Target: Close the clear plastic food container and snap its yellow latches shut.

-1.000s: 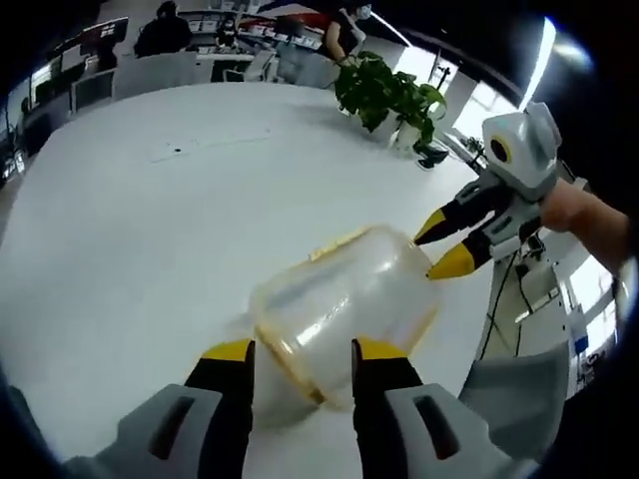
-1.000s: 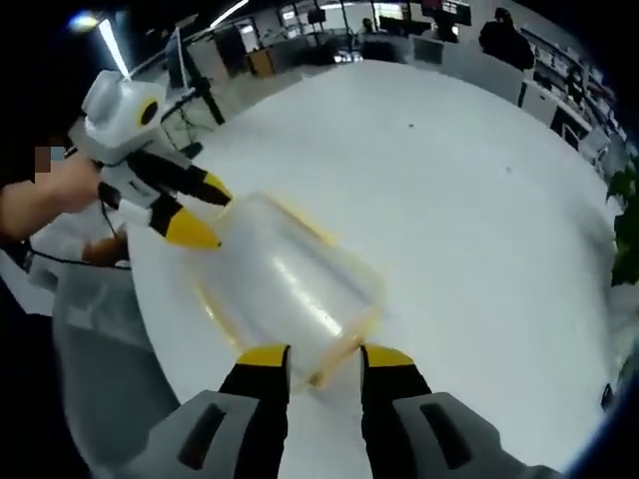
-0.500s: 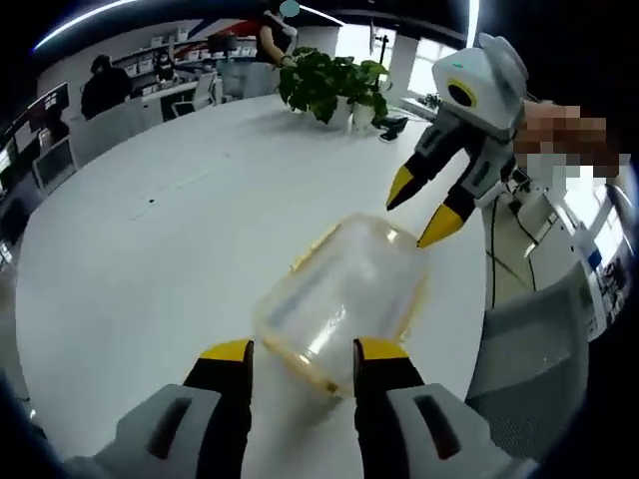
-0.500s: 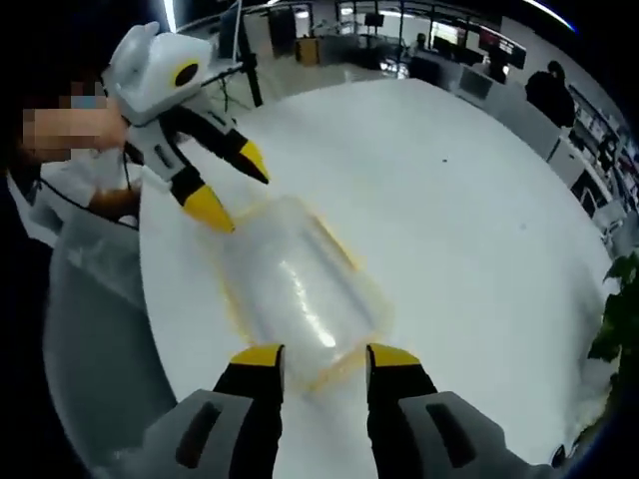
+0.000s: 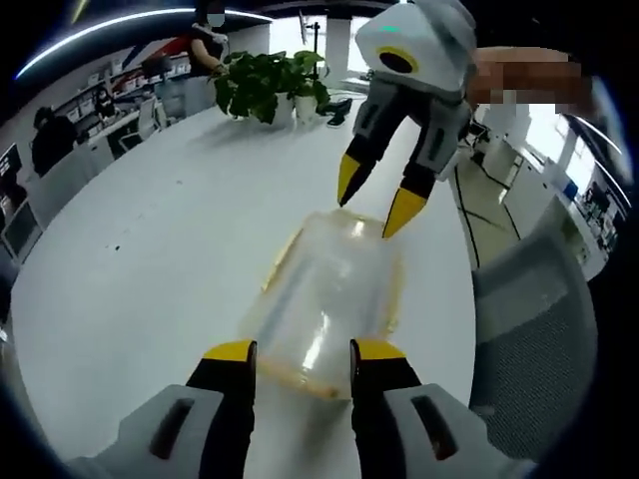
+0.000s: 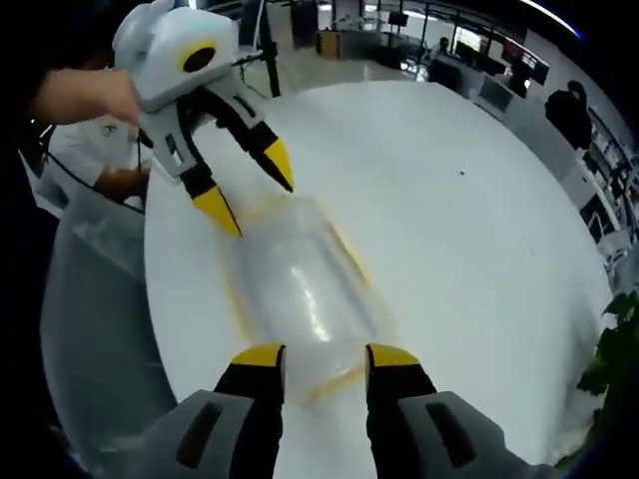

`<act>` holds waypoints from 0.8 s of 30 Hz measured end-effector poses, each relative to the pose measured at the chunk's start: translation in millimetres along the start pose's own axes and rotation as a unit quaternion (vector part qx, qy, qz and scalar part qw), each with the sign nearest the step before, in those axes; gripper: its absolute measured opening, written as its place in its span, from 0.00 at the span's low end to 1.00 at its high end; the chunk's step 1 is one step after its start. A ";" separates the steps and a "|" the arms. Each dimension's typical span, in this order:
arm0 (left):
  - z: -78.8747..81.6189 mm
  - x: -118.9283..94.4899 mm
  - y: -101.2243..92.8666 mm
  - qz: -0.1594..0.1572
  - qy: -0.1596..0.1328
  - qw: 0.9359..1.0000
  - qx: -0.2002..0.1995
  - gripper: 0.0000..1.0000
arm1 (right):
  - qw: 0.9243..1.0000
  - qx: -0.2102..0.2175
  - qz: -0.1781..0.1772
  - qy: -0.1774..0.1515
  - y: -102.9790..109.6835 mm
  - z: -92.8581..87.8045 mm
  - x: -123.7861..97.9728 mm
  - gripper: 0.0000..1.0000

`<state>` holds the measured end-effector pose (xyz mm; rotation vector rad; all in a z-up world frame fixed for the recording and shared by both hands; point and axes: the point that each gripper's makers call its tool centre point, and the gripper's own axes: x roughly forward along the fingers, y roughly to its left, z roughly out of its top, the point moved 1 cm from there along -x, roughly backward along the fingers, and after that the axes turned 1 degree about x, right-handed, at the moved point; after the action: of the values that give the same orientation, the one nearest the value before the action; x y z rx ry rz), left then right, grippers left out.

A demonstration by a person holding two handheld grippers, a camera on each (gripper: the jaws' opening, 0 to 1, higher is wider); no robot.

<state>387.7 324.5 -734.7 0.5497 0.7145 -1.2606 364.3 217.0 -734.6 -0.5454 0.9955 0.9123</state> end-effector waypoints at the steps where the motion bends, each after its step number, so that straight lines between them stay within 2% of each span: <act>1: 2.5 -0.2 -1.9 -0.007 -0.002 1.000 0.001 0.36 | 1.000 0.000 0.002 0.000 0.4 1.0 0.6 0.31; 3: 8.2 1.6 -5.9 -0.016 -0.010 1.000 0.013 0.35 | 1.000 -0.010 0.011 0.001 3.6 4.2 2.4 0.31; 7: 9.0 9.0 -9.3 -0.023 0.001 0.999 0.035 0.34 | 0.999 -0.028 0.014 0.005 7.1 8.3 6.9 0.31; 24: 20.4 22.6 -17.1 -0.045 -0.002 0.998 0.048 0.32 | 0.998 -0.047 0.032 0.000 14.7 20.9 16.3 0.31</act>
<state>378.0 291.2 -737.6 0.5995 0.6844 -1.3851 365.6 246.9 -739.3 -0.5957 0.9775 1.0200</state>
